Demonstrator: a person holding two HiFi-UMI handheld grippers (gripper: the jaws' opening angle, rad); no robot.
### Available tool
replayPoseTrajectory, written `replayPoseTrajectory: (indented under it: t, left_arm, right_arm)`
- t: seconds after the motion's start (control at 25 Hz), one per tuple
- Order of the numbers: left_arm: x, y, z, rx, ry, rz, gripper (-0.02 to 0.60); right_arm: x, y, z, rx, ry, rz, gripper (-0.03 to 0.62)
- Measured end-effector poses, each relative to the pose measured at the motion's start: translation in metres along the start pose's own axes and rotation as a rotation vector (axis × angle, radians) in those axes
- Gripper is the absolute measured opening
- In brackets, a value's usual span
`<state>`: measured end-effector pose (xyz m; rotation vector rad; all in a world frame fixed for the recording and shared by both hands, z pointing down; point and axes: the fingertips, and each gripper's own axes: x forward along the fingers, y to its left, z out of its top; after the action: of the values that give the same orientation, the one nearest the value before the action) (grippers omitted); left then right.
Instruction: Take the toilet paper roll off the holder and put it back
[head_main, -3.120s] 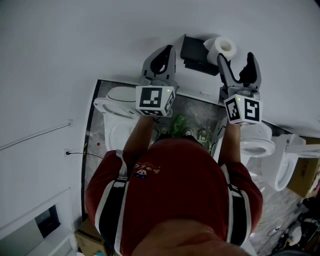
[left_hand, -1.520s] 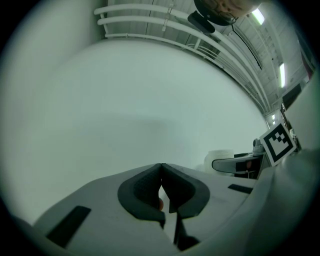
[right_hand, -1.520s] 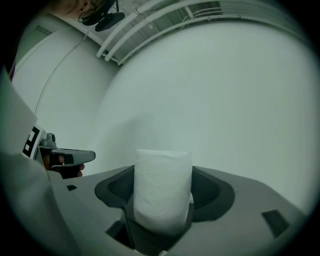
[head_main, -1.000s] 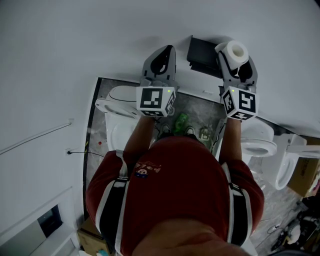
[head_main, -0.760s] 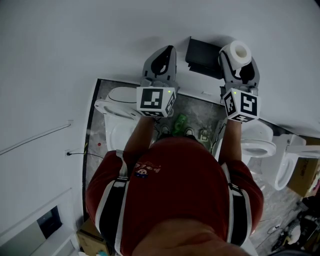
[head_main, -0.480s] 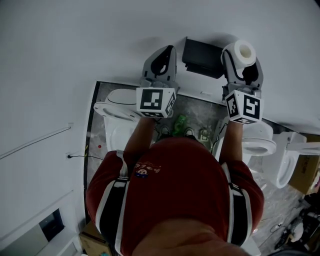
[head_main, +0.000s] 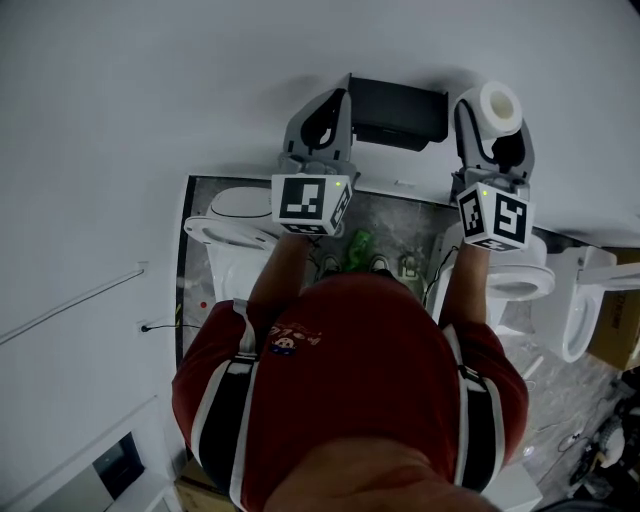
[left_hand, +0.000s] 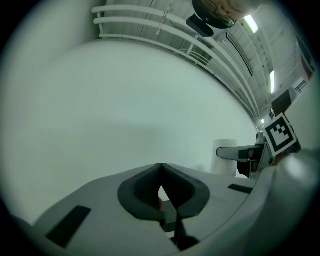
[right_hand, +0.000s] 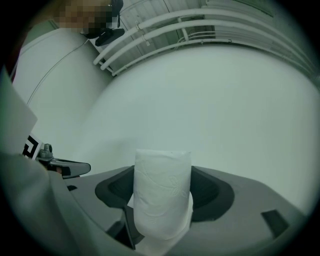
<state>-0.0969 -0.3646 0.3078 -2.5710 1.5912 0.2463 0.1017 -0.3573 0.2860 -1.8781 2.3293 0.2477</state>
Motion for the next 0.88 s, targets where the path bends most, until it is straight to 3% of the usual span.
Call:
replayPoseTrajectory:
  t: [0.56,0.88]
  left_arm:
    - [0.013,-0.045,0.002,0.014,0.003,-0.101,0.018]
    - [0.007,-0.054,-0.008,0.022,0.031,-0.109,0.018]
  right_arm:
    - [-0.039,-0.044,-0.017,-0.007,0.065,-0.115,0.331]
    - [-0.050,-0.040,-0.045,0.011,0.139,-0.117,0.331]
